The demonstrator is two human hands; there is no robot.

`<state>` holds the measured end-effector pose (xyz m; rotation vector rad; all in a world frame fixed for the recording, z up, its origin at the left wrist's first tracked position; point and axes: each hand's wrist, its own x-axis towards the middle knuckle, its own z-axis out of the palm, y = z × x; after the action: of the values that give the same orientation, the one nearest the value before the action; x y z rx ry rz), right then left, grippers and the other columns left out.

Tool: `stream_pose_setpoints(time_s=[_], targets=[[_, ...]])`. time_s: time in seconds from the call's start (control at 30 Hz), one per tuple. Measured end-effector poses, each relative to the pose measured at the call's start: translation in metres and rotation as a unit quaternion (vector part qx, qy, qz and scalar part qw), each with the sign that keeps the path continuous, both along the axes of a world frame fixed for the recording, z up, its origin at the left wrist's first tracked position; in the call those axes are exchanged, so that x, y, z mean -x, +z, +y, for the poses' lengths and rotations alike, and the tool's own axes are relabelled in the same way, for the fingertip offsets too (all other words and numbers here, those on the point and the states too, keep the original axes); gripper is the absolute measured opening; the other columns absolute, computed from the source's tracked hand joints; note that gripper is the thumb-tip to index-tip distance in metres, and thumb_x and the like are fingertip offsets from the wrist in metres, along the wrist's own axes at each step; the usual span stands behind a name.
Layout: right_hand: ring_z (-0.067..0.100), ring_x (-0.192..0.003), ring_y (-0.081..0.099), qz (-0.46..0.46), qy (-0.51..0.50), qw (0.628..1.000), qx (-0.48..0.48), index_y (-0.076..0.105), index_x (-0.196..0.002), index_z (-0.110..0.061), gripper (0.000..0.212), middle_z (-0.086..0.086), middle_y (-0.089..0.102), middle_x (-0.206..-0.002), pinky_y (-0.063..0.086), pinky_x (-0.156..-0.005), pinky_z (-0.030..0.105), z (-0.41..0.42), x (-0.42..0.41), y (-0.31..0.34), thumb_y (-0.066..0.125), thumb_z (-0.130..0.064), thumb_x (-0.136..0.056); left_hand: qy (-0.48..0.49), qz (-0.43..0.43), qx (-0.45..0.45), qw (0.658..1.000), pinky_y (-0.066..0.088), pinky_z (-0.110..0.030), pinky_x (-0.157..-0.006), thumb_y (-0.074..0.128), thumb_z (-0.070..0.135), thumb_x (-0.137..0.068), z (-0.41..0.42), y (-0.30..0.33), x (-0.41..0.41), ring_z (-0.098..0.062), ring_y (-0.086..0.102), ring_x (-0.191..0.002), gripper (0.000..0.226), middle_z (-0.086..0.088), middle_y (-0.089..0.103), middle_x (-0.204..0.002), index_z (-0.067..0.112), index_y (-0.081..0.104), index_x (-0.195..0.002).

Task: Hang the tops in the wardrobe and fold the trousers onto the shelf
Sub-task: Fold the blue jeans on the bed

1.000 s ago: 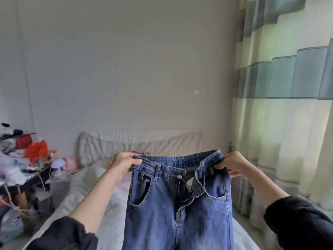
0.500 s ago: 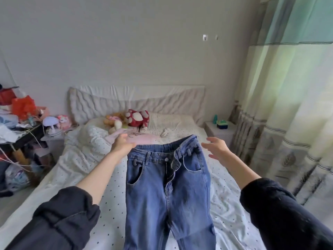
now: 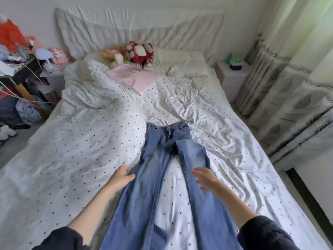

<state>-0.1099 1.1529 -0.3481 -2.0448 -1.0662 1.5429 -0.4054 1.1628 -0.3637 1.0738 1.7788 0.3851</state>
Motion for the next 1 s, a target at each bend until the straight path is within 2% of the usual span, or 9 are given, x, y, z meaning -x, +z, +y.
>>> stream_pose_setpoints(time_s=[0.13, 0.23, 0.33, 0.47, 0.63, 0.7, 0.83, 0.9, 1.0], targets=[[0.014, -0.074, 0.054, -0.009, 0.039, 0.998, 0.044, 0.059, -0.11, -0.013, 0.021, 0.007, 0.055, -0.093, 0.037, -0.055, 0.021, -0.057, 0.027, -0.044, 0.052, -0.024, -0.094, -0.002, 0.022, 0.064, 0.998, 0.033, -0.032, -0.106, 0.064, 0.016, -0.088, -0.074, -0.051, 0.021, -0.025, 0.036, -0.135, 0.068, -0.012, 0.033, -0.15, 0.008, 0.027, -0.145], [0.017, -0.081, 0.059, -0.01, 0.078, 0.996, 0.031, 0.061, -0.104, -0.014, 0.016, 0.006, 0.062, -0.097, 0.044, -0.06, 0.024, -0.101, 0.05, -0.071, 0.052, -0.022, -0.094, 0.032, 0.007, 0.101, 0.994, 0.038, -0.039, -0.106, 0.067, 0.015, -0.085, -0.117, -0.086, 0.041, -0.026, 0.045, -0.127, 0.069, -0.011, 0.039, -0.146, 0.011, 0.03, -0.143], [0.015, -0.094, 0.061, -0.031, 0.144, 0.989, -0.002, 0.064, -0.113, -0.013, 0.024, 0.005, 0.067, -0.109, 0.048, -0.082, 0.028, -0.146, 0.077, -0.098, 0.055, -0.024, -0.094, 0.064, 0.014, 0.098, 0.993, 0.046, -0.036, -0.093, 0.07, 0.01, -0.083, -0.154, -0.113, 0.053, -0.025, 0.057, -0.104, 0.04, -0.009, 0.058, -0.124, 0.01, 0.048, -0.116], [0.012, -0.104, 0.058, -0.065, 0.246, 0.967, -0.036, 0.061, -0.122, -0.013, 0.034, -0.001, 0.049, -0.13, 0.043, -0.091, 0.022, -0.197, 0.105, -0.12, 0.056, -0.031, -0.093, 0.119, 0.032, 0.052, 0.991, 0.041, -0.028, -0.063, 0.072, 0.013, -0.082, -0.197, -0.127, 0.061, -0.03, 0.061, -0.091, 0.02, -0.01, 0.065, -0.09, 0.002, 0.057, -0.089], [0.013, -0.138, 0.028, -0.069, 0.315, 0.945, -0.059, 0.068, -0.101, -0.008, 0.057, 0.003, 0.021, -0.153, 0.03, -0.101, 0.021, -0.229, 0.112, -0.131, 0.055, -0.06, -0.081, 0.114, 0.088, -0.026, 0.989, 0.029, -0.032, -0.054, 0.069, 0.03, -0.084, -0.232, -0.104, 0.062, -0.02, 0.042, -0.056, 0.043, 0.0, 0.042, -0.052, 0.01, 0.042, -0.057], [0.016, -0.141, 0.021, -0.062, 0.319, 0.943, -0.074, 0.069, -0.099, -0.007, 0.046, 0.002, 0.023, -0.154, 0.024, -0.106, 0.024, -0.236, 0.11, -0.126, 0.059, -0.051, -0.085, 0.088, 0.074, -0.052, 0.992, 0.023, -0.031, -0.054, 0.066, 0.03, -0.086, -0.237, -0.085, 0.059, -0.016, 0.033, -0.053, 0.043, 0.006, 0.033, -0.05, 0.013, 0.039, -0.057], [0.02, -0.117, 0.049, 0.0, 0.238, 0.962, -0.131, 0.061, -0.09, -0.005, 0.02, 0.007, 0.057, -0.12, 0.035, -0.091, 0.021, -0.257, 0.098, -0.106, 0.066, -0.025, -0.086, 0.065, 0.017, -0.111, 0.992, 0.023, -0.027, -0.057, 0.066, 0.025, -0.086, -0.251, -0.052, 0.063, -0.011, 0.035, -0.058, 0.038, 0.002, 0.039, -0.057, 0.003, 0.049, -0.061], [0.017, -0.099, 0.056, 0.013, 0.212, 0.969, -0.125, 0.055, -0.086, -0.015, 0.012, 0.002, 0.061, -0.101, 0.039, -0.08, 0.024, -0.273, 0.09, -0.087, 0.065, -0.023, -0.086, 0.056, -0.003, -0.129, 0.99, 0.027, -0.029, -0.063, 0.07, 0.025, -0.082, -0.269, -0.04, 0.061, -0.014, 0.041, -0.067, 0.038, -0.007, 0.047, -0.066, -0.01, 0.055, -0.076], [0.014, -0.072, 0.051, 0.011, 0.203, 0.972, -0.114, 0.049, -0.078, -0.01, 0.026, 0.0, 0.054, -0.077, 0.036, -0.063, 0.027, -0.297, 0.077, -0.067, 0.064, -0.03, -0.086, 0.042, -0.026, -0.11, 0.993, 0.03, -0.031, -0.065, 0.071, 0.032, -0.073, -0.3, -0.034, 0.054, -0.015, 0.046, -0.068, 0.042, -0.009, 0.053, -0.068, -0.008, 0.059, -0.082]])
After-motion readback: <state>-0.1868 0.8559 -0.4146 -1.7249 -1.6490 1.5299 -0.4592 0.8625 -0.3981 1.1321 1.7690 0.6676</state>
